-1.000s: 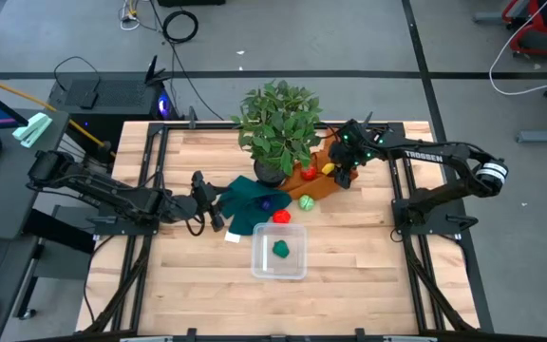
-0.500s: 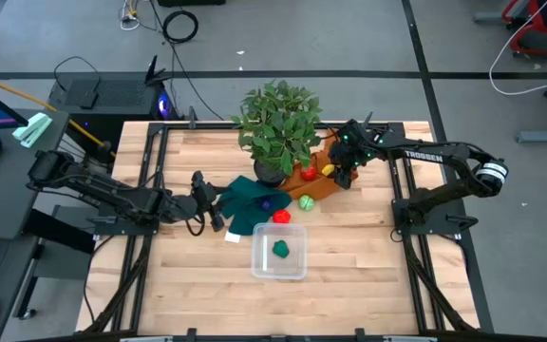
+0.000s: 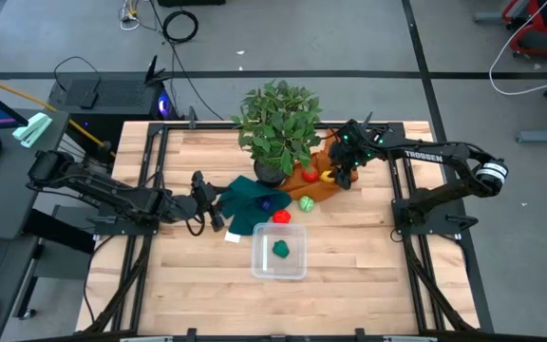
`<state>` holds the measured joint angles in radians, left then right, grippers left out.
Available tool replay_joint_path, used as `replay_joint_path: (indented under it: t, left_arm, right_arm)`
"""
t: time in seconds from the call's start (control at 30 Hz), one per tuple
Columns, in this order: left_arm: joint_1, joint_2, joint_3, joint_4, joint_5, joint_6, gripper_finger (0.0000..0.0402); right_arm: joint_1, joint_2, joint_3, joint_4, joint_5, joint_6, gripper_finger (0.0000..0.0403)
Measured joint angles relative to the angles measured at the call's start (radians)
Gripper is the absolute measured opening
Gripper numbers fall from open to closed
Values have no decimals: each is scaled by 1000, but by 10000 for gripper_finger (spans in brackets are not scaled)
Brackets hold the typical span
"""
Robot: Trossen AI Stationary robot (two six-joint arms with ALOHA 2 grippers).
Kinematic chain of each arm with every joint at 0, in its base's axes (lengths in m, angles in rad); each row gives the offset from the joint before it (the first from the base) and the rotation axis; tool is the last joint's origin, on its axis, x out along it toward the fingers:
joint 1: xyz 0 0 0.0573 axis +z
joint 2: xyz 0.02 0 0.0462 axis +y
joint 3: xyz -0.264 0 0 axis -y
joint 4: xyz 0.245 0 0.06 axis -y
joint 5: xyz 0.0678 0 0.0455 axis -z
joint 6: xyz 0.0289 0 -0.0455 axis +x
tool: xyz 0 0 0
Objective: Pick and placing Produce into tupperware
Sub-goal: Put the lemon into the transparent bin
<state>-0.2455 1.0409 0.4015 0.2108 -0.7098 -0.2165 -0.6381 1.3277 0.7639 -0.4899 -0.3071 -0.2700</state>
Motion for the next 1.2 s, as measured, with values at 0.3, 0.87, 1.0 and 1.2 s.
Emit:
replay_joint_path:
  t: [0.3, 0.87, 1.0, 1.2]
  left_arm:
    - [0, 0, 0, 0, 0, 3, 128]
    - [0, 0, 0, -2, 0, -1, 128]
    - [0, 0, 0, -7, 0, -1, 133]
    - [0, 0, 0, -7, 0, -3, 132]
  right_arm:
    - [0, 0, 0, -2, 12, -4, 129]
    - [0, 133, 5, 19, 74, -38, 182]
    - [-1, 129, 2, 23, 7, -26, 179]
    - [0, 121, -1, 4, 1, -2, 181]
